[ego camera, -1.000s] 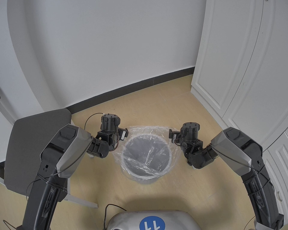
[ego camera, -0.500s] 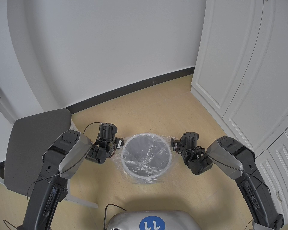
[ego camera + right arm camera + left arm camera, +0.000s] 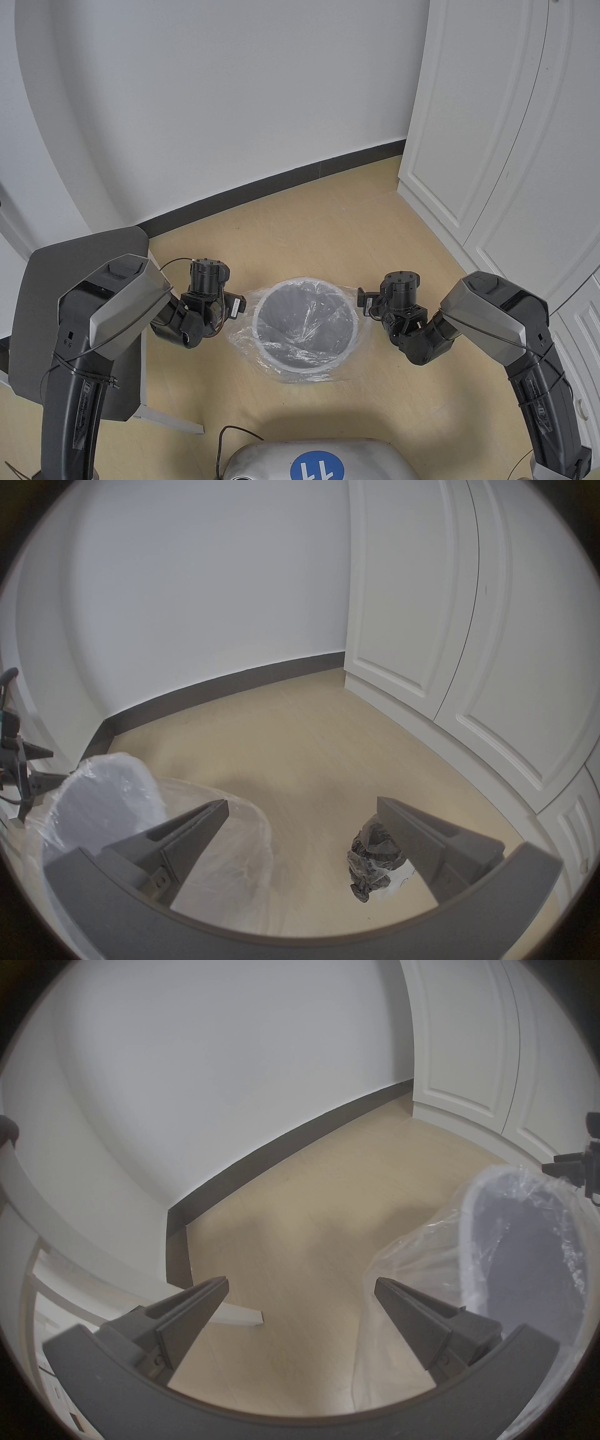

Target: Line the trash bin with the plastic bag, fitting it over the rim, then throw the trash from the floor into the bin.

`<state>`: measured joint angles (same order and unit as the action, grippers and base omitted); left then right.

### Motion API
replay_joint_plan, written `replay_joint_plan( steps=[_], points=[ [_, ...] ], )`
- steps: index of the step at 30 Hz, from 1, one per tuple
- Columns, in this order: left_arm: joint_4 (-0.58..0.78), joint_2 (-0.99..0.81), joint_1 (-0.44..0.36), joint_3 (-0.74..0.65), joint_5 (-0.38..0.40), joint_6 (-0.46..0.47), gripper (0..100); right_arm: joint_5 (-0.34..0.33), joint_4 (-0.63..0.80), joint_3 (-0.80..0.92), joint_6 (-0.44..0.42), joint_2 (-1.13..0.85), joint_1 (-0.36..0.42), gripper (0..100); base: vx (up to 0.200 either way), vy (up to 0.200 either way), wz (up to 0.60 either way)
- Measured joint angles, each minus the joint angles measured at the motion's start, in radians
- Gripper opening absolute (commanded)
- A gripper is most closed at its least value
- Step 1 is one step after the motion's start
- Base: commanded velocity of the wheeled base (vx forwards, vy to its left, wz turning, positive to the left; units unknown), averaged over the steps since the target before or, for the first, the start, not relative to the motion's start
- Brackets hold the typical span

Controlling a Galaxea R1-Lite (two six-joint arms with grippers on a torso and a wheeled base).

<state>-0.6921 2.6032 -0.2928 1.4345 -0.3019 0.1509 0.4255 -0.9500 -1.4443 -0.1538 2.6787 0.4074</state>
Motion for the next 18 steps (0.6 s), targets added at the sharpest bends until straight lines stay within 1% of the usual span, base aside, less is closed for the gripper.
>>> replay_joint_plan(
  steps=[13,18],
  points=[
    [-0.176,-0.149,-0.022,-0.339,0.021,-0.021,100,0.001,-0.04,0.2,0.023,-0.09,0.053,100,0.0,0.0,0.0],
    [-0.198,-0.171,-0.05,-0.434,0.034,-0.033,100,0.001,-0.046,0.262,0.023,-0.099,0.071,100,0.0,0.0,0.0]
  ],
)
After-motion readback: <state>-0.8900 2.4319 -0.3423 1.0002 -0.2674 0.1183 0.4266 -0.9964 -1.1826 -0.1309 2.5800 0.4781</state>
